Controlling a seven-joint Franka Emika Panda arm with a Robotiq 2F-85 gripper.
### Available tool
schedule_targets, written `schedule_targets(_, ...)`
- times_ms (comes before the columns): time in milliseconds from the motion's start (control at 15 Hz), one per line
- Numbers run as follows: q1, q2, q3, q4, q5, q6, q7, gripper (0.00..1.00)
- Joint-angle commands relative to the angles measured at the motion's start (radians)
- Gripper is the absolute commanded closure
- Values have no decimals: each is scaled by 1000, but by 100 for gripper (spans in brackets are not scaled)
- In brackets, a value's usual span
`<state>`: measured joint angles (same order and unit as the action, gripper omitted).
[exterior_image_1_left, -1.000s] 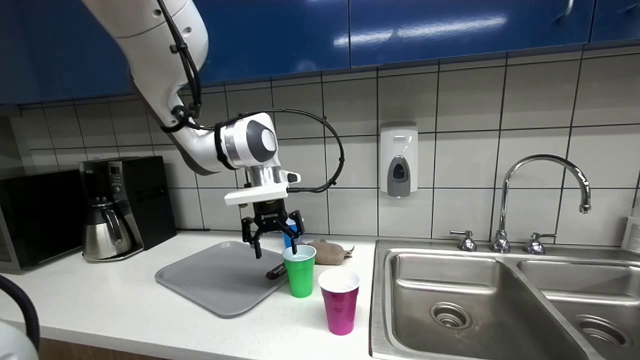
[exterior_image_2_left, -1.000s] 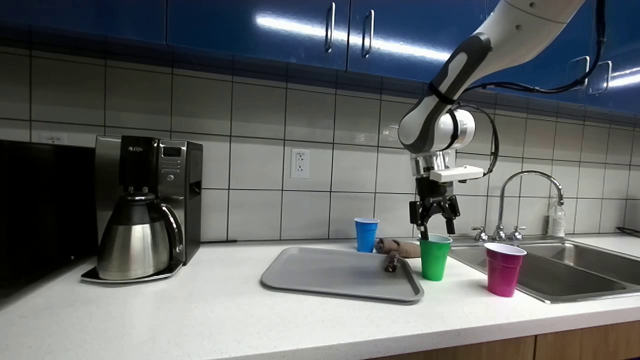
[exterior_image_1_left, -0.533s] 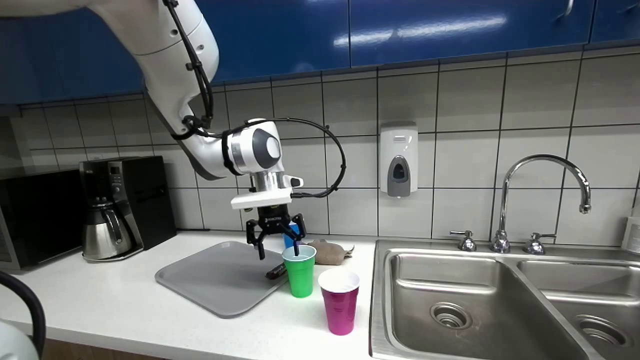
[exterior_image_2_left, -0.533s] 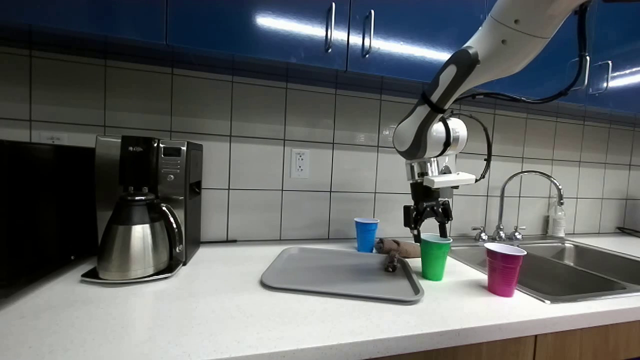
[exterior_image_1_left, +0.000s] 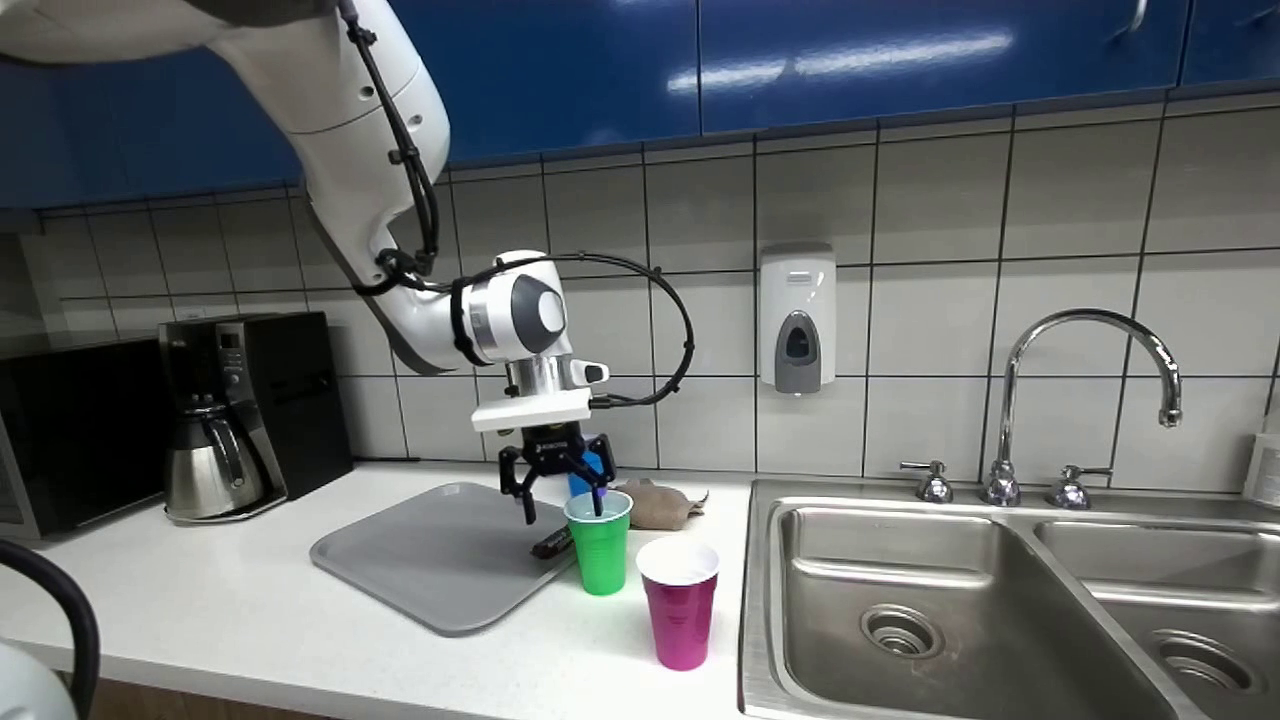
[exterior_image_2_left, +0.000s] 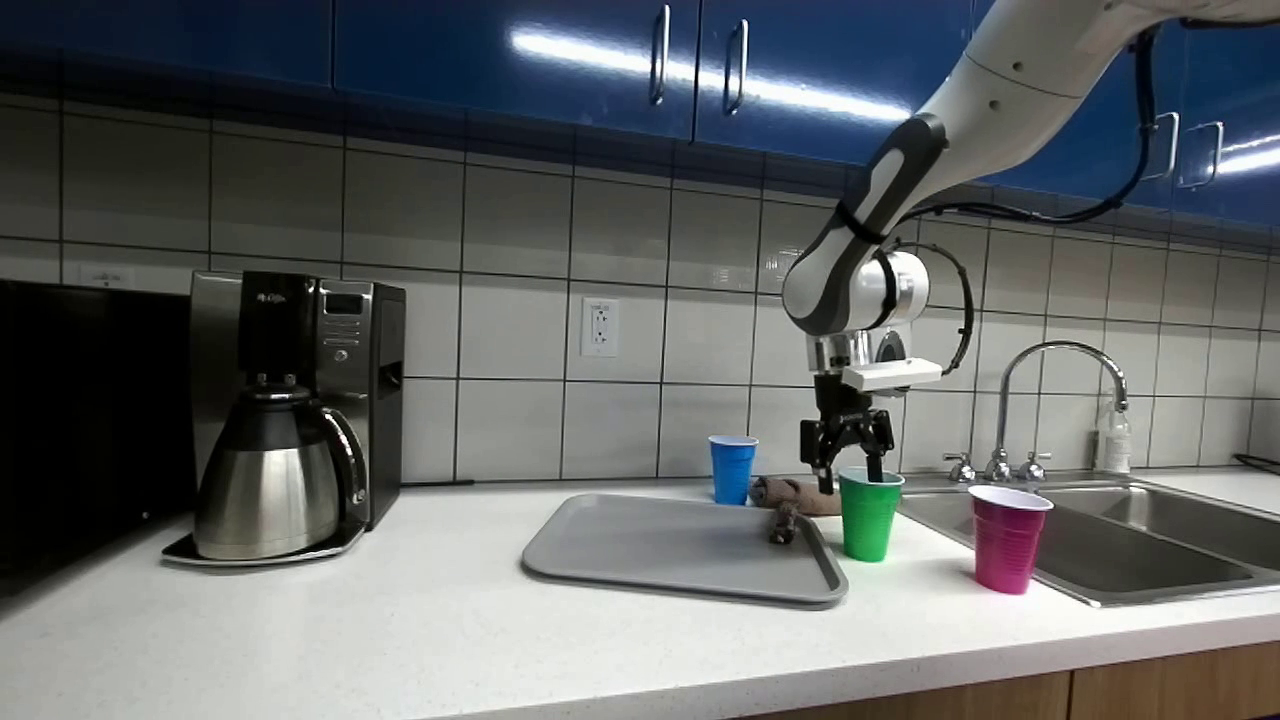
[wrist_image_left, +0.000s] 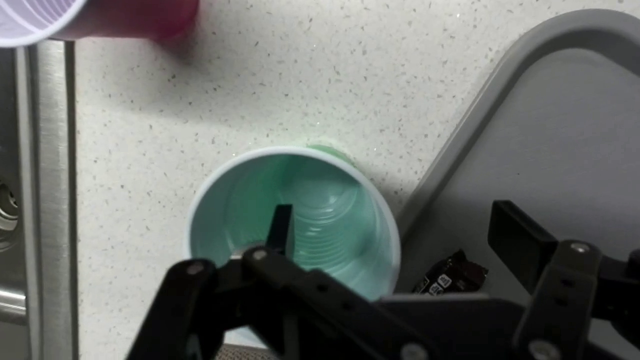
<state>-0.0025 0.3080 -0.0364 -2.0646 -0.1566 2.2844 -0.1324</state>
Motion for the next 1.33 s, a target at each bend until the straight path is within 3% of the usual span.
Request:
schedule_targets(0, -18, 28, 11, 35, 14, 14, -29, 0)
schedule_targets(133, -19, 33, 11, 40, 14, 18, -31, 0)
schedule_targets(267, -23, 33, 12, 41, 18, 24, -39, 26)
schedule_targets(867, -29, 31, 7, 42, 10, 33, -39, 95)
schedule_targets(933, -29, 30, 7, 41, 10, 32, -37, 100)
schedule_targets(1267, -27, 25, 1, 38, 0, 32, -27, 99)
